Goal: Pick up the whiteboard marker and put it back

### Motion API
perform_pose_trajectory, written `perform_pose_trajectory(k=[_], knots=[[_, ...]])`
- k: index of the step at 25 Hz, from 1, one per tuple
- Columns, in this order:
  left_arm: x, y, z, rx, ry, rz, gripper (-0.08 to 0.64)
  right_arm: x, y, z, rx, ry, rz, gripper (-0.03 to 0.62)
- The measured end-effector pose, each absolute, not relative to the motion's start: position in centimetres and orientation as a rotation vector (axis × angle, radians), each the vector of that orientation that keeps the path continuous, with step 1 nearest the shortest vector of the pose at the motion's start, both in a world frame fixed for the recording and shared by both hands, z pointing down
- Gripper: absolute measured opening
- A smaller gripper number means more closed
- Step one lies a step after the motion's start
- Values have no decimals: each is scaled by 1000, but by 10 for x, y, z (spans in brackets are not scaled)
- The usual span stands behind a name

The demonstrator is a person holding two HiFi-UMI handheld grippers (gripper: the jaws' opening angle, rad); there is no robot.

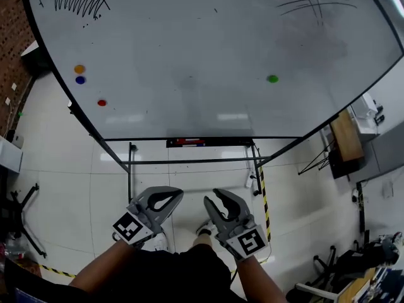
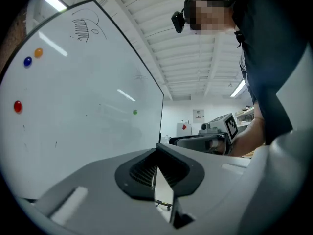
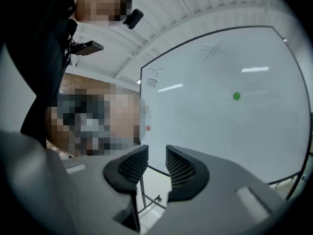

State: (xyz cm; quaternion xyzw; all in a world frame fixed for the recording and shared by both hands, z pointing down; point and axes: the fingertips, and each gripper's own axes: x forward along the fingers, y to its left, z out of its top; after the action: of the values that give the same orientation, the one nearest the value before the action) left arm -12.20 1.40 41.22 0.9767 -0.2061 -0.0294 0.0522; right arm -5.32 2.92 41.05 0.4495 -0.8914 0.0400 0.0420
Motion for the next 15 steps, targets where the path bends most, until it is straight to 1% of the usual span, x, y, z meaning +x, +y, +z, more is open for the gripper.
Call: perform_pose_trajectory(k=[1, 5, 6, 15], knots=[[-125, 20, 409, 2977, -619, -97, 2, -58, 37, 407, 1382, -2730, 116, 102], [-125, 34, 400, 2979, -595, -130, 2, -62, 57, 394, 1400, -2763, 85, 13], [-123, 35, 398, 2979, -592, -134, 2, -62, 60, 391, 1399, -2775, 82, 2], [-98, 43, 385, 2976, -650, -158, 2, -55, 62, 384, 1328, -2845, 95, 0]])
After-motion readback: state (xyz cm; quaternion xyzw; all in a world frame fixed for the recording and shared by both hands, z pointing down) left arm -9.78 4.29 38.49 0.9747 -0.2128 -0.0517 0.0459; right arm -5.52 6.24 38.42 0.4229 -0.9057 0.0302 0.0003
